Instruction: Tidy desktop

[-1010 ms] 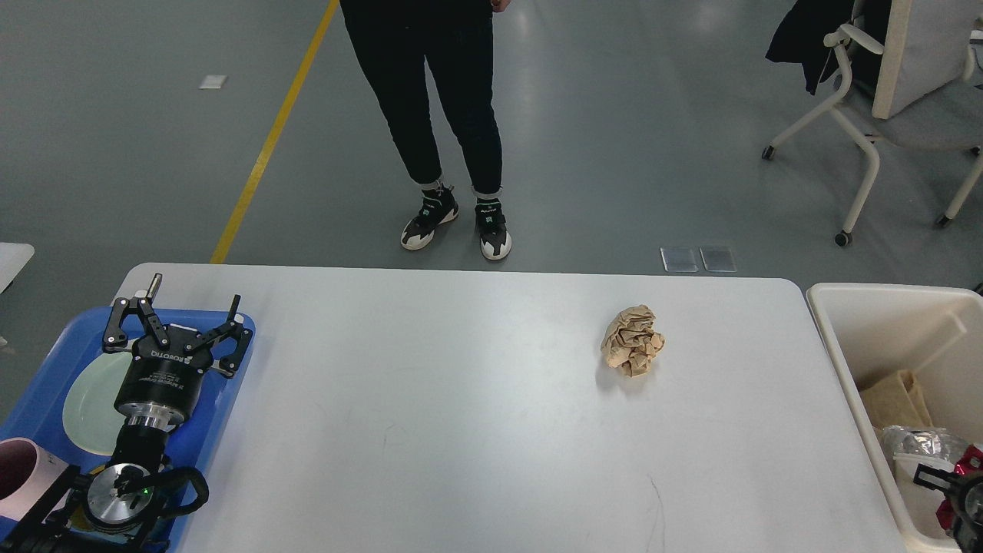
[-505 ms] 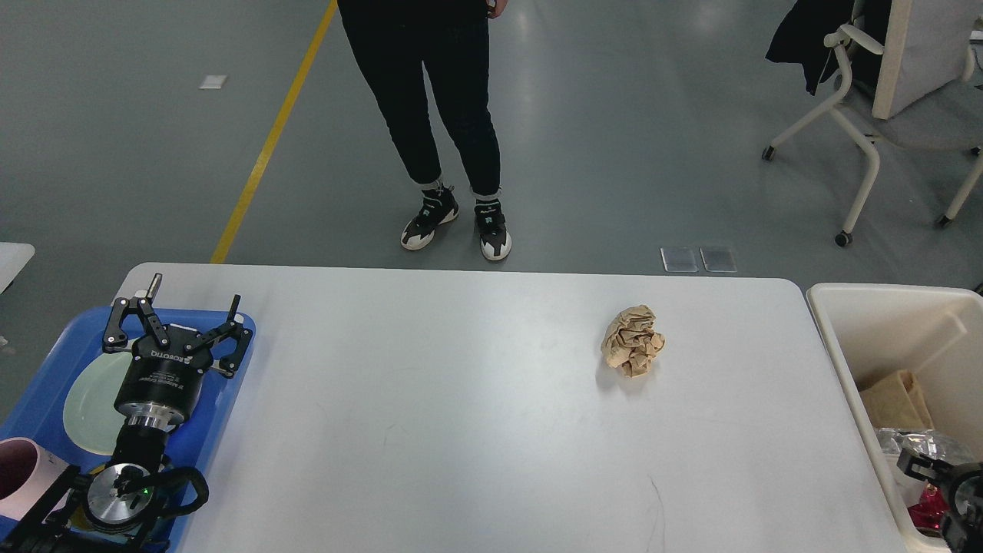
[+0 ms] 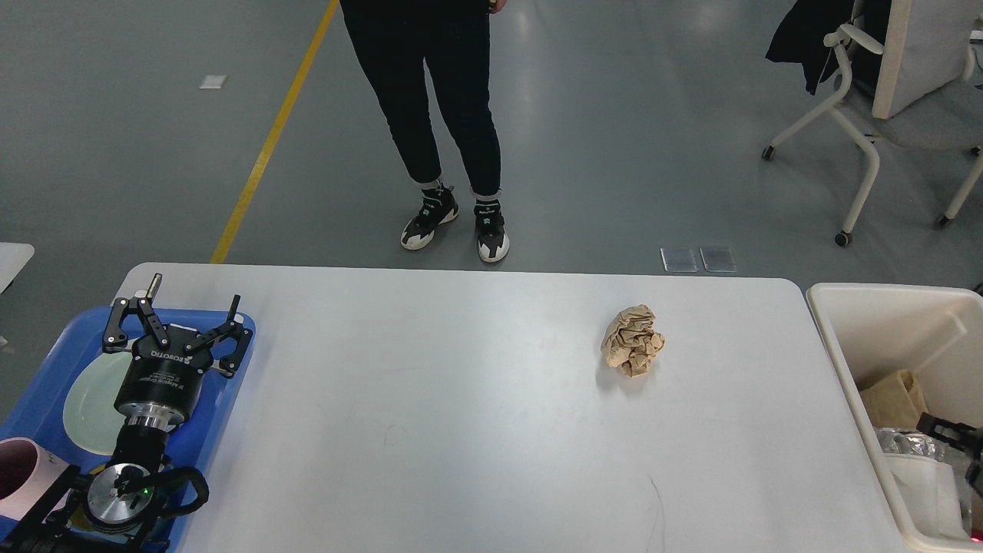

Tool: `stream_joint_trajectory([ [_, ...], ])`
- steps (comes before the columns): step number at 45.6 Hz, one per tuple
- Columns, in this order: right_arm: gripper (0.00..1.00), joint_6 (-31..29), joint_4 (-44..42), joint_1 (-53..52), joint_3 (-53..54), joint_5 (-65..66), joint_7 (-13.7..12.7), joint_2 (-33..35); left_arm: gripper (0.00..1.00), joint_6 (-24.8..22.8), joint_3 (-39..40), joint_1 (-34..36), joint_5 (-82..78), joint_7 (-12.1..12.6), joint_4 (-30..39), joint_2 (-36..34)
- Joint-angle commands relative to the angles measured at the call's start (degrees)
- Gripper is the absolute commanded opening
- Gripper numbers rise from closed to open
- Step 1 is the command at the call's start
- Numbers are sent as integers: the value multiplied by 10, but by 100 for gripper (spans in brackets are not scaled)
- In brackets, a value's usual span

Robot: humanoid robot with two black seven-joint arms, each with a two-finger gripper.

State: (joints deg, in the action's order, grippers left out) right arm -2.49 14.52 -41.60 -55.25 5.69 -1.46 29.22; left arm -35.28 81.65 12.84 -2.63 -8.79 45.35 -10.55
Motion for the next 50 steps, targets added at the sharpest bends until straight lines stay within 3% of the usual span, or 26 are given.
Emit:
stream_joint_trajectory([
  [1,100,-45,147,-152,-14,62,-44,54,97,0,0,0,0,0,0,0],
  [9,100,-76,412,-418,-99,145,-124,66,97,0,0,0,0,0,0,0],
  [15,100,-131,512,-569,-154,144,-145,7,97,-1,0,0,0,0,1,0],
  [18,100,-191,535,-630,-164,143,-147,-38,97,0,0,0,0,0,0,0],
  [24,100,-367,548,-741,-154,140,-147,-106,97,0,0,0,0,0,0,0],
  [27,100,-411,578,-791,-137,135,-146,-110,97,0,0,0,0,0,0,0],
  [41,100,-410,770,-974,-164,32,-139,-155,97,0,0,0,0,0,0,0],
  [50,99,-403,807,-1016,-181,-12,-92,-170,97,0,0,0,0,0,0,0],
])
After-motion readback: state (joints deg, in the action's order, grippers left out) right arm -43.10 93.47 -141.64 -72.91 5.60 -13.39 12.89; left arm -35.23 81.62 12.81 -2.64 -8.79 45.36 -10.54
